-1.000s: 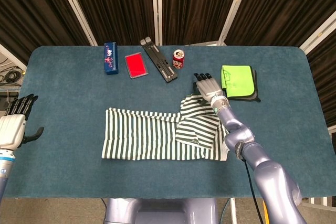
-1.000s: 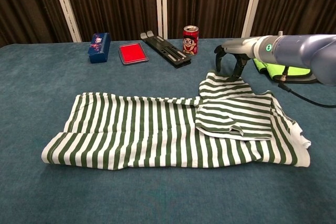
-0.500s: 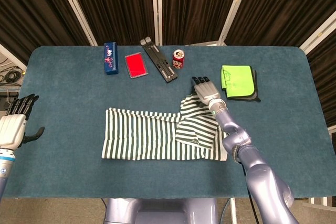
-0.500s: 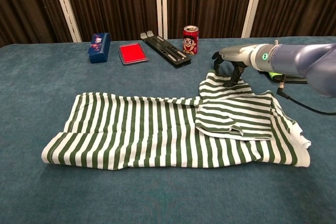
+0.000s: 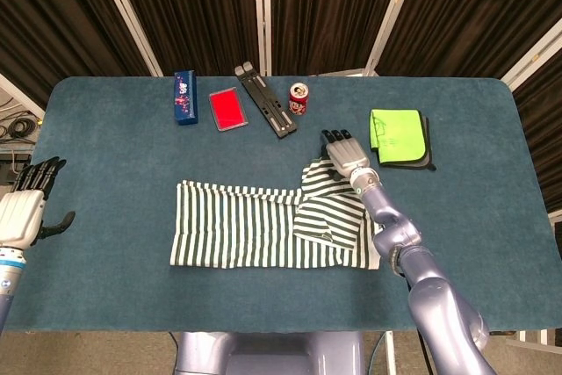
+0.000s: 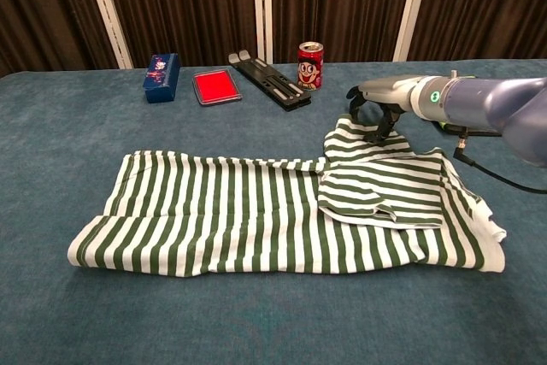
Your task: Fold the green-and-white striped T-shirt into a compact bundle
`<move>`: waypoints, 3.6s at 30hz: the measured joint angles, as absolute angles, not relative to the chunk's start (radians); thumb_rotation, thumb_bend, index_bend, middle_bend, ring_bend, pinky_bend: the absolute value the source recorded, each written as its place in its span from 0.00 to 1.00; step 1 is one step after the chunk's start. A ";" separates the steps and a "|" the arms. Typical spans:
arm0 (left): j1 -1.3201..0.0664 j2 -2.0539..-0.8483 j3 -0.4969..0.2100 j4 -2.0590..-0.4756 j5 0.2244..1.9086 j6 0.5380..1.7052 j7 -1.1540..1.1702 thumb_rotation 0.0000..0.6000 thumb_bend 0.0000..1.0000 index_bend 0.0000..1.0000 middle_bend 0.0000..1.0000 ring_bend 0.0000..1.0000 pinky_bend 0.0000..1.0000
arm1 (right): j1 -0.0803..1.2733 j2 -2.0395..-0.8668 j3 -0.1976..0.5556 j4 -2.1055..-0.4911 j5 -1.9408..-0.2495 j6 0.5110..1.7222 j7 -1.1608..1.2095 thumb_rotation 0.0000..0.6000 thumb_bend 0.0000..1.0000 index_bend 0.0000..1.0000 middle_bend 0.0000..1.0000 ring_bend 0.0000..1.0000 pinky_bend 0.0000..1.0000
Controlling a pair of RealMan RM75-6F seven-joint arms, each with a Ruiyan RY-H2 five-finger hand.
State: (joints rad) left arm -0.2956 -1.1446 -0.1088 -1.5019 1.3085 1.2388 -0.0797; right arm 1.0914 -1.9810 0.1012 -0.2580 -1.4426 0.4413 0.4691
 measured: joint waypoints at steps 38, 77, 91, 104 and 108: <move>-0.294 -1.142 -0.111 -1.514 1.331 1.240 -0.083 1.00 0.37 0.00 0.00 0.00 0.00 | 1.068 -1.944 0.053 -0.301 -1.507 0.561 0.571 1.00 0.40 0.71 0.07 0.00 0.00; -0.274 -1.106 -0.091 -1.589 1.417 1.296 -0.118 1.00 0.37 0.00 0.00 0.00 0.00 | 0.913 -1.664 0.024 -0.834 -1.535 0.855 0.239 1.00 0.41 0.72 0.08 0.00 0.00; -0.272 -1.102 -0.085 -1.606 1.431 1.303 -0.112 1.00 0.39 0.00 0.00 0.00 0.00 | 0.850 -1.623 -0.004 -0.950 -1.556 0.930 0.066 1.00 0.41 0.72 0.08 0.00 0.00; -0.270 -1.101 -0.083 -1.611 1.439 1.309 -0.112 1.00 0.39 0.00 0.00 0.00 0.00 | 0.820 -1.630 -0.020 -0.992 -1.571 0.943 -0.015 1.00 0.31 0.56 0.04 0.00 0.00; -0.270 -1.100 -0.082 -1.612 1.442 1.311 -0.116 1.00 0.39 0.00 0.00 0.00 0.00 | 0.816 -1.619 -0.022 -1.021 -1.571 0.936 -0.022 1.00 0.18 0.23 0.01 0.00 0.00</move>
